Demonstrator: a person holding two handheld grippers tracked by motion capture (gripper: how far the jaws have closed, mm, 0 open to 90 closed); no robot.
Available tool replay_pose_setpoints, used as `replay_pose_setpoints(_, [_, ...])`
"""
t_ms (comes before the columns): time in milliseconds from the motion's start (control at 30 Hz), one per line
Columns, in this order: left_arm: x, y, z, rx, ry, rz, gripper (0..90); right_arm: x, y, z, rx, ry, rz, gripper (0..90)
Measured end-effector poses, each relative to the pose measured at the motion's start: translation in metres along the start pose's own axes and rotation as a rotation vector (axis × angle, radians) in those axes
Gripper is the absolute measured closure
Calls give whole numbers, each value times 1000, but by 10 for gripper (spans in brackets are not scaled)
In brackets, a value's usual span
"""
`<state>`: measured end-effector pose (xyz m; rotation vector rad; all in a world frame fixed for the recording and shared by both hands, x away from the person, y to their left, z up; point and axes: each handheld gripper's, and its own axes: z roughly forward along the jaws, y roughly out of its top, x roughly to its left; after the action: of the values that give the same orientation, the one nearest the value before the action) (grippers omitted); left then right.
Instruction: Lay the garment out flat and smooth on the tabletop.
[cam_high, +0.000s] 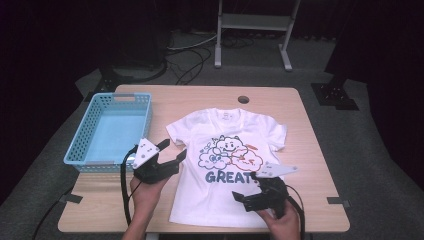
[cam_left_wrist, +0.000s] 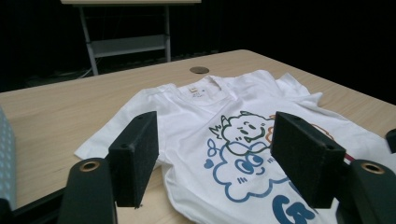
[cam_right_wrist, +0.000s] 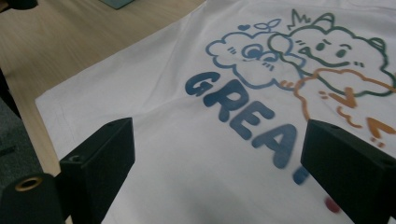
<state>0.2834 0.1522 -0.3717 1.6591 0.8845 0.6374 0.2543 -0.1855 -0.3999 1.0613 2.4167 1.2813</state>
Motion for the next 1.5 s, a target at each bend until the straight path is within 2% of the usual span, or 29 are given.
replay_pose_setpoints(33, [1,-1,-3,-5,0,-3,304,6,3,7,10,-4,-7,93])
replay_pose_setpoints(67, [1,-1,-3,-5,0,-3,301,6,3,7,10,-4,-7,93])
replay_pose_setpoints(100, [2,-2,-9,-20,-6,-15,300,14,7,20,36,-8,-16,93])
replay_pose_setpoints(300, [8,-6,-22,-51,-14,-38,289,41,20,61,130,-6,-35,93])
replay_pose_setpoints(367, [11,-8,-25,-59,-13,-46,289,48,23,73,153,-7,-44,93])
replay_pose_setpoints(400, [11,-8,-25,-59,-13,-46,289,48,23,73,153,-7,-44,93])
replay_pose_setpoints(433, [14,-7,-29,-54,-19,-48,289,55,26,87,176,-1,-53,93])
replay_pose_setpoints(467, [14,-7,-29,-54,-19,-48,289,55,26,87,176,-1,-53,93])
replay_pose_setpoints(533, [19,-7,-35,-76,-21,-60,289,63,29,99,203,-3,-61,93])
replay_pose_setpoints(667, [24,-8,-40,-84,-18,-76,288,74,33,116,245,-16,-97,85])
replay_pose_setpoints(767, [25,-10,-43,-88,-15,-83,289,80,33,121,246,-43,-138,84])
replay_pose_setpoints(833, [26,-10,-44,-87,-16,-84,289,83,33,122,246,-45,-153,68])
replay_pose_setpoints(967, [26,-12,-44,-84,-18,-84,288,86,31,121,243,-23,-176,69])
replay_pose_setpoints(1100, [25,-13,-44,-83,-21,-86,288,89,27,117,245,19,-215,69])
replay_pose_setpoints(1233, [22,-13,-42,-80,-28,-78,280,85,26,110,262,61,-227,105])
replay_pose_setpoints(1300, [20,-12,-41,-78,-33,-74,270,76,27,103,253,88,-187,108])
replay_pose_setpoints(1433, [19,-12,-40,-83,-47,-75,261,48,35,83,200,61,-120,94])
replay_pose_setpoints(1467, [18,-12,-39,-83,-53,-77,252,31,40,73,173,33,-100,94])
replay_pose_setpoints(1500, [18,-12,-39,-84,-56,-76,251,26,42,70,163,15,-90,94])
